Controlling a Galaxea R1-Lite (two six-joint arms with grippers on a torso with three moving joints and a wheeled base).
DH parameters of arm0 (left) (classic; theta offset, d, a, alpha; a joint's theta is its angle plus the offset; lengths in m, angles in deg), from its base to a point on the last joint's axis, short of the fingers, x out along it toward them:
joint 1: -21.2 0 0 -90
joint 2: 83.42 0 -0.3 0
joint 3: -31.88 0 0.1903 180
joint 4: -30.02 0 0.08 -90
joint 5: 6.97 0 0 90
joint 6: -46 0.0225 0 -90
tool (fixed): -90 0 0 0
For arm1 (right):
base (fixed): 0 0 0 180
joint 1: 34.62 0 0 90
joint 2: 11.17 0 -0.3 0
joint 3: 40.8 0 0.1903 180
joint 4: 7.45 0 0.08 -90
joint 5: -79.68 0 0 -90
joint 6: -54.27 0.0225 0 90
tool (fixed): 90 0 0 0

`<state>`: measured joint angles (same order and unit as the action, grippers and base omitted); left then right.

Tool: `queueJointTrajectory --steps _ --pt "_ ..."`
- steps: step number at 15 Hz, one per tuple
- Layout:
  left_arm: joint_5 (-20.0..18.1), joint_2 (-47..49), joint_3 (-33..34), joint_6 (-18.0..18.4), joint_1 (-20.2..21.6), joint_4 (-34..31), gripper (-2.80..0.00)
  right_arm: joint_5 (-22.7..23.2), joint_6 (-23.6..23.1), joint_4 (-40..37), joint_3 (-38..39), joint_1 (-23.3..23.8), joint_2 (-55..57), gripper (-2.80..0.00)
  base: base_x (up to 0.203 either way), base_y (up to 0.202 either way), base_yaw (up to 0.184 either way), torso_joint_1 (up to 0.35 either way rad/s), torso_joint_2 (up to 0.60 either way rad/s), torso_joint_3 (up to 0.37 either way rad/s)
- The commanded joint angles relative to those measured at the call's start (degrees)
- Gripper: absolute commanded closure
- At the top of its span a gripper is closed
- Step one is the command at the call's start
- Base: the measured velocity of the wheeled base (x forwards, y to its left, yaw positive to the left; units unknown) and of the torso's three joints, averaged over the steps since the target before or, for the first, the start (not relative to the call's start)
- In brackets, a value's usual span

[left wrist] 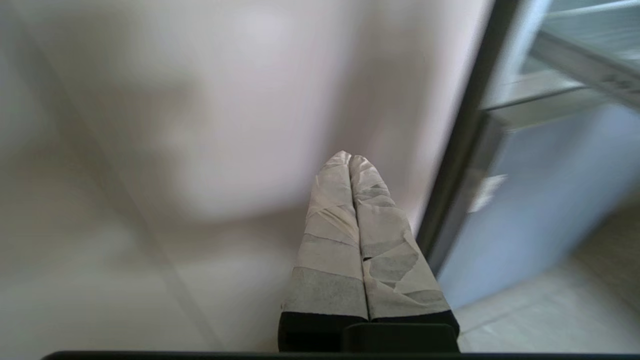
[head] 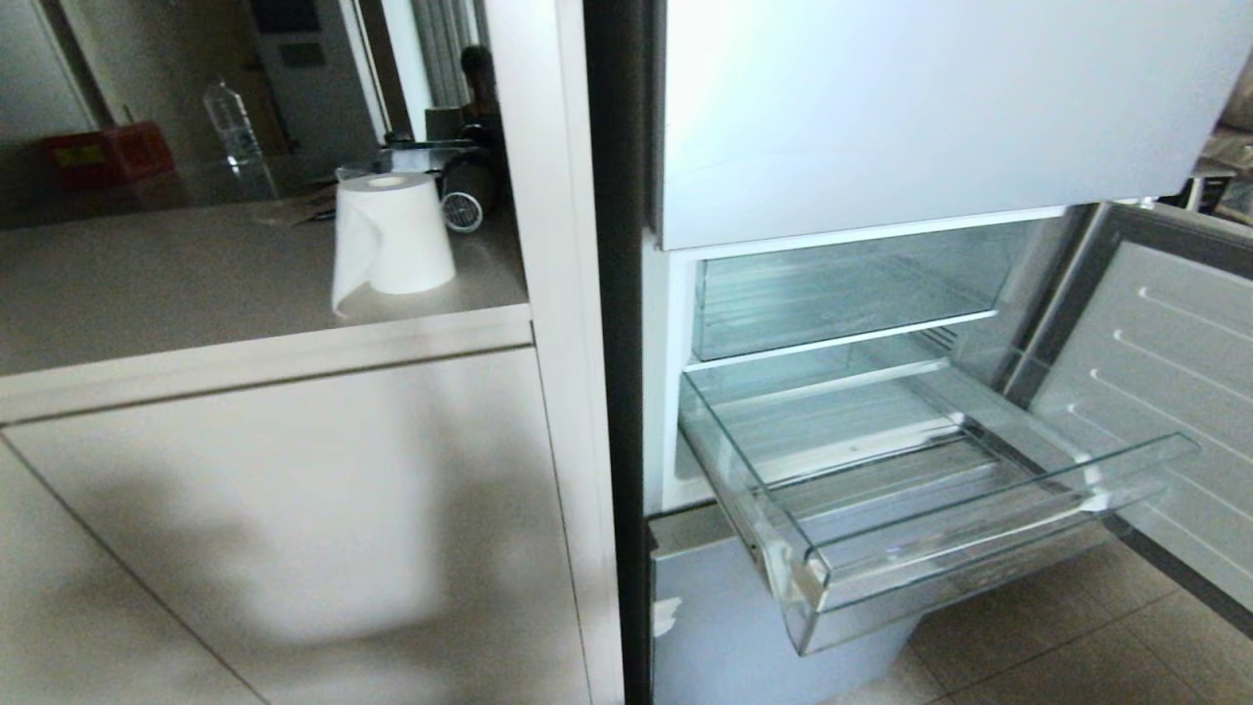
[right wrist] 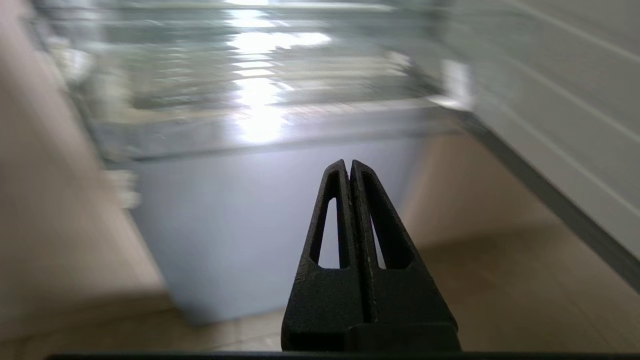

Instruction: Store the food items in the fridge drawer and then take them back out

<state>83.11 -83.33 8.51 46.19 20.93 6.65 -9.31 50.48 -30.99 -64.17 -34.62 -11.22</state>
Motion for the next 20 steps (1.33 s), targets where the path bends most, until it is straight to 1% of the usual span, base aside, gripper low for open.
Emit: queueJointTrajectory --steps 1,15,17,18,19,20 --pt "0.01 0.08 0.0 -0.01 0.0 0.0 0.0 0.04 -0.01 0.0 0.0 0.0 0.05 0.0 0.0 0.006 -0.176 0.007 0.0 0.002" --pt "0.01 0.06 -0.06 -0.01 0.0 0.0 0.0 -0.13 0.1 0.0 0.0 0.0 0.05 0.0 -0.001 0.007 -0.176 0.002 0.0 0.001" --pt "0.01 0.08 0.0 -0.01 0.0 0.0 0.0 0.35 -1.04 0.0 0.0 0.0 0.03 0.0 0.001 0.011 -0.175 0.002 0.0 0.002" --pt "0.01 0.08 0.0 -0.01 0.0 0.0 0.0 0.3 -1.25 0.0 0.0 0.0 0.05 0.0 0.002 0.004 -0.151 -0.001 0.01 -0.001" --pt "0.01 0.08 0.0 -0.01 0.0 0.0 0.0 0.05 -0.24 0.0 -0.04 0.0 0.04 0.0 -0.002 0.007 -0.117 -0.002 -0.01 -0.002" --pt "0.01 -0.01 0.0 -0.01 0.0 0.0 0.0 0.27 -0.57 0.0 0.0 0.0 -0.04 0.0 -0.001 0.008 -0.065 -0.002 0.01 0.007"
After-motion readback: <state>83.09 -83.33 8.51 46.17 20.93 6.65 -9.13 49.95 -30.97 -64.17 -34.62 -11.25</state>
